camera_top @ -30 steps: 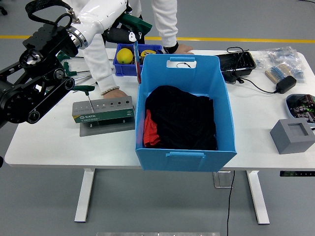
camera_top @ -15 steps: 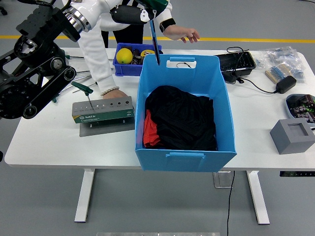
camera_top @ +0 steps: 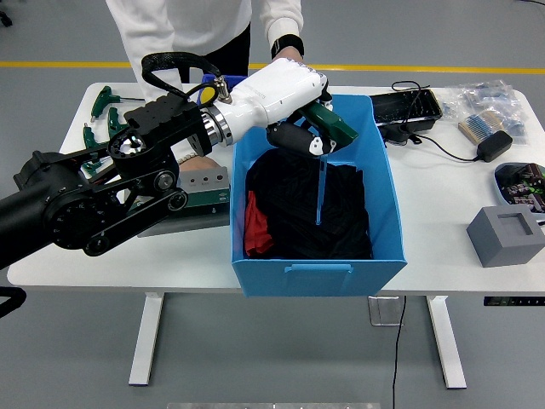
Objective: Lift tool from toolbox,place it in box,lift tool from toolbox,place it in box
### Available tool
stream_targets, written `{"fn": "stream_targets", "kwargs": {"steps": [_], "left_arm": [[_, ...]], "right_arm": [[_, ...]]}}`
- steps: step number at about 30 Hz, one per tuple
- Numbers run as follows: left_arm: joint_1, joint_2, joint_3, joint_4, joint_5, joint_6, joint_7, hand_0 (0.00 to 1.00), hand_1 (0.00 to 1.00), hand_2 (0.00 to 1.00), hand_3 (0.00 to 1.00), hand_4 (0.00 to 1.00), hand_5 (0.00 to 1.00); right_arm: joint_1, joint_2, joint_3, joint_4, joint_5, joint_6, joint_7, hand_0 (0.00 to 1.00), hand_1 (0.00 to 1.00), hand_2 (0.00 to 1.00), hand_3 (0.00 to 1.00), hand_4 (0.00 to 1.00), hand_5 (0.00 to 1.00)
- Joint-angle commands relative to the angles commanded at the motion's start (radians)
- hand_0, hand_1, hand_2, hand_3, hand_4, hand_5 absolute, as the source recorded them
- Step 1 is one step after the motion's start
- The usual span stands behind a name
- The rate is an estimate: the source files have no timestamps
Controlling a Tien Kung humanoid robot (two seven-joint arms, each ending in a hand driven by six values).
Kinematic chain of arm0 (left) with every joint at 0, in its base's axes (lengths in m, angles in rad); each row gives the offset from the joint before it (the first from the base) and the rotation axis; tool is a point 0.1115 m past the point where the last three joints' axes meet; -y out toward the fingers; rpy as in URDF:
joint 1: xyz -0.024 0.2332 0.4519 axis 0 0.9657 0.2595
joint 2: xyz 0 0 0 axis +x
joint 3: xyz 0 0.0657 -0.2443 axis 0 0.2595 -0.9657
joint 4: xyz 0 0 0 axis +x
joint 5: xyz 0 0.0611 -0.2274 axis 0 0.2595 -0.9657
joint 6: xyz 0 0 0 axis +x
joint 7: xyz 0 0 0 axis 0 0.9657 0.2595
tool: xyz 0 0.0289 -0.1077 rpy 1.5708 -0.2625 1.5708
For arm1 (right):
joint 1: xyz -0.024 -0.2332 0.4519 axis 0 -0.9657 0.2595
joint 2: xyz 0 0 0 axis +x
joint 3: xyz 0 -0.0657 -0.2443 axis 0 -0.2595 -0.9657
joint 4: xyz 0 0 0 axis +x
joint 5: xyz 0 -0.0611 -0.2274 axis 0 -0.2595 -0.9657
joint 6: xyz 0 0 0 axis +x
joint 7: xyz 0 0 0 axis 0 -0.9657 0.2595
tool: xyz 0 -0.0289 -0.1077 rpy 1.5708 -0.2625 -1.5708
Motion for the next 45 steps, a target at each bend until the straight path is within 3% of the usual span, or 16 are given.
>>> {"fn": "stream_targets", "kwargs": {"steps": [5,7,12,13,18,19,23,24,25,30,31,36,37,42,43,45], "left_arm": [[-0.008,-0.025,0.045,0.052,-0.031,-0.051,-0.008,0.050,0.002,0.002,0.007,0.724,0.516],[-0.010,-0.035,0.046,0.074,-0.034,-0.095,-0.004,0.114,0.007,0.061,0.075,0.726,0.506],[-0.020,-0.055,0.044,0.126,-0.055,-0.177,0.006,0.114,0.007,0.061,0.075,0.726,0.506],[-0.023,-0.059,0.044,0.142,-0.064,-0.195,0.009,0.195,0.098,0.147,0.178,0.786,0.554],[-0.037,-0.087,0.051,0.230,-0.140,-0.275,0.027,0.195,0.098,0.147,0.178,0.786,0.554],[-0.039,-0.091,0.052,0.241,-0.148,-0.282,0.026,0.238,0.143,0.221,0.290,0.855,0.625],[-0.049,-0.114,0.058,0.292,-0.168,-0.301,0.018,0.238,0.143,0.221,0.290,0.855,0.625],[-0.051,-0.117,0.058,0.301,-0.170,-0.300,0.016,0.238,0.143,0.221,0.290,0.855,0.625],[-0.054,-0.125,0.060,0.317,-0.173,-0.295,0.010,0.316,0.263,0.381,0.487,0.904,0.638],[-0.062,-0.148,0.060,0.358,-0.167,-0.256,-0.026,0.316,0.263,0.381,0.487,0.904,0.638],[-0.063,-0.150,0.059,0.361,-0.166,-0.249,-0.032,0.463,0.507,0.613,0.673,0.942,0.637],[-0.081,-0.180,0.054,0.370,-0.196,-0.128,-0.119,0.463,0.507,0.613,0.673,0.942,0.637],[-0.084,-0.185,0.052,0.369,-0.198,-0.106,-0.128,0.514,0.558,0.665,0.763,0.960,0.635],[-0.102,-0.202,0.015,0.367,-0.183,-0.015,-0.155,0.514,0.558,0.665,0.763,0.960,0.635],[-0.105,-0.202,0.003,0.366,-0.175,0.004,-0.157,0.586,0.620,0.725,0.774,0.974,0.622],[-0.105,-0.200,-0.015,0.360,-0.164,0.030,-0.160,0.586,0.620,0.725,0.774,0.974,0.622]], "right_arm": [[0.000,-0.002,0.000,0.000,-0.005,0.001,-0.001,0.631,0.605,0.676,0.551,0.771,0.669],[0.000,-0.002,0.003,-0.001,-0.012,0.002,-0.002,0.631,0.605,0.676,0.551,0.772,0.669],[0.000,-0.004,0.007,-0.001,-0.020,0.002,-0.004,0.631,0.605,0.676,0.551,0.772,0.669],[0.000,-0.004,0.007,-0.001,-0.022,0.002,-0.005,0.631,0.605,0.676,0.552,0.772,0.669],[0.005,-0.007,0.011,-0.001,-0.032,0.004,-0.007,0.631,0.605,0.676,0.552,0.772,0.669],[0.007,-0.008,0.011,-0.001,-0.035,0.004,-0.007,0.631,0.605,0.676,0.552,0.772,0.669],[0.016,-0.011,0.014,-0.001,-0.044,0.006,-0.009,0.631,0.605,0.676,0.552,0.772,0.669],[0.017,-0.012,0.015,-0.001,-0.044,0.005,-0.009,0.631,0.605,0.676,0.552,0.772,0.669],[0.018,-0.012,0.014,-0.001,-0.043,0.005,-0.009,0.631,0.605,0.676,0.551,0.772,0.671],[0.024,-0.014,0.011,-0.001,-0.039,0.004,-0.006,0.631,0.605,0.676,0.551,0.772,0.671],[0.024,-0.014,0.012,-0.001,-0.039,0.003,-0.005,0.631,0.605,0.676,0.551,0.773,0.670],[0.026,-0.017,0.019,0.002,-0.058,0.002,-0.009,0.631,0.605,0.676,0.551,0.773,0.670],[0.027,-0.018,0.022,0.002,-0.064,0.002,-0.011,0.631,0.604,0.673,0.551,0.772,0.669],[0.031,-0.023,0.029,0.005,-0.085,0.003,-0.017,0.631,0.604,0.673,0.551,0.772,0.669],[0.032,-0.024,0.029,0.005,-0.086,0.002,-0.017,0.631,0.604,0.673,0.551,0.772,0.669],[0.033,-0.024,0.027,0.005,-0.083,0.002,-0.014,0.631,0.604,0.673,0.551,0.772,0.669]]}}
